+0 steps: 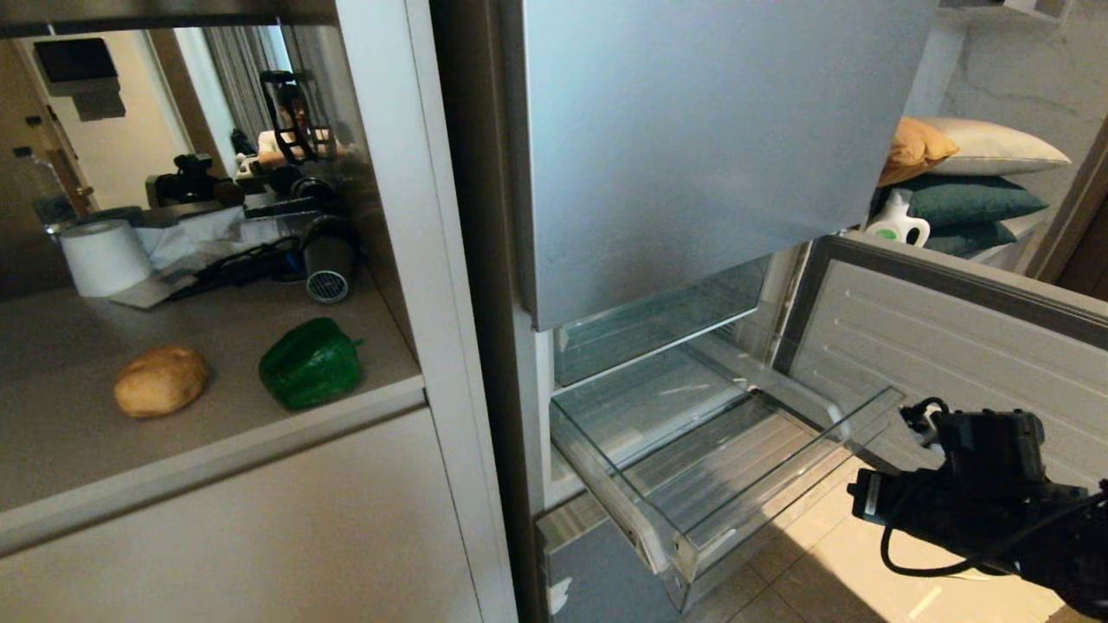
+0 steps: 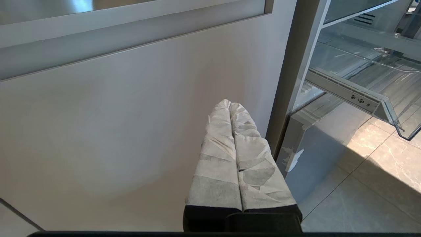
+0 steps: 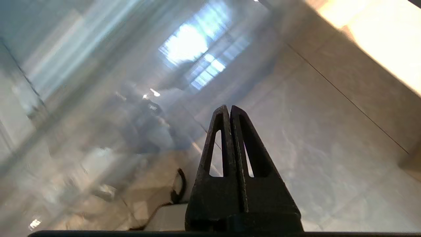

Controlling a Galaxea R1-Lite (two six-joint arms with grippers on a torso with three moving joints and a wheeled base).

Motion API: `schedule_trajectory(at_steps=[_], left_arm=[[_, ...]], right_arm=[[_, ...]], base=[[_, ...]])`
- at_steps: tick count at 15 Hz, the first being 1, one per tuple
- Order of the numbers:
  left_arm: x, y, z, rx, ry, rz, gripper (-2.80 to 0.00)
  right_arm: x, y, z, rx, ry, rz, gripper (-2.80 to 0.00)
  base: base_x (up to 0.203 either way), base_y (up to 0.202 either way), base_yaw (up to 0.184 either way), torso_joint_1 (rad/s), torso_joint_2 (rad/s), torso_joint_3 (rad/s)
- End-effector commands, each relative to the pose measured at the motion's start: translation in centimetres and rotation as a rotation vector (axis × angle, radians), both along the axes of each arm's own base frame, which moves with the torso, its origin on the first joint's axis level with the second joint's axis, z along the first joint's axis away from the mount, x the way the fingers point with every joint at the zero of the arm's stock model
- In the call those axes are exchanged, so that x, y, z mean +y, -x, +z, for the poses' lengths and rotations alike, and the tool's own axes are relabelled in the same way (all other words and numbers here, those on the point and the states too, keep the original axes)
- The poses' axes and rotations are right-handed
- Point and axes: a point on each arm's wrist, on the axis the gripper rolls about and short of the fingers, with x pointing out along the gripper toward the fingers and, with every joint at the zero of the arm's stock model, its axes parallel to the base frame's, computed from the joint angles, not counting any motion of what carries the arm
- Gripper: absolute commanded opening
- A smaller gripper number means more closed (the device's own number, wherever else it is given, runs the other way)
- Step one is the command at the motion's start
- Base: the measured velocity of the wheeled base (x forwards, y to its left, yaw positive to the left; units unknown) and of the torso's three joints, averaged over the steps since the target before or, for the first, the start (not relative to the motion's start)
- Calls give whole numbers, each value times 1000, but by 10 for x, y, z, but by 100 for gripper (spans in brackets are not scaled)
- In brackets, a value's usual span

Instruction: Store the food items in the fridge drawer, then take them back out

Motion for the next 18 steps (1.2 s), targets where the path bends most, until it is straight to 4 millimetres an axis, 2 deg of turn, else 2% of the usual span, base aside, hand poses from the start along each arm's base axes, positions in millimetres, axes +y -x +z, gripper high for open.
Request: schedule_trajectory(at_steps=[1, 8, 18], left_arm=[[0, 0, 0, 1, 0, 0, -280], [0, 0, 0, 1, 0, 0, -280], [0, 0, 0, 1, 0, 0, -280]], right_arm=[[2, -17, -6, -5, -23, 32, -280], [11, -69, -16, -60, -28, 91, -280], [26, -159, -31, -232, 81, 211, -280]], base=[[0, 0, 0, 0, 0, 0], [0, 0, 0, 0, 0, 0], [0, 0, 0, 0, 0, 0]])
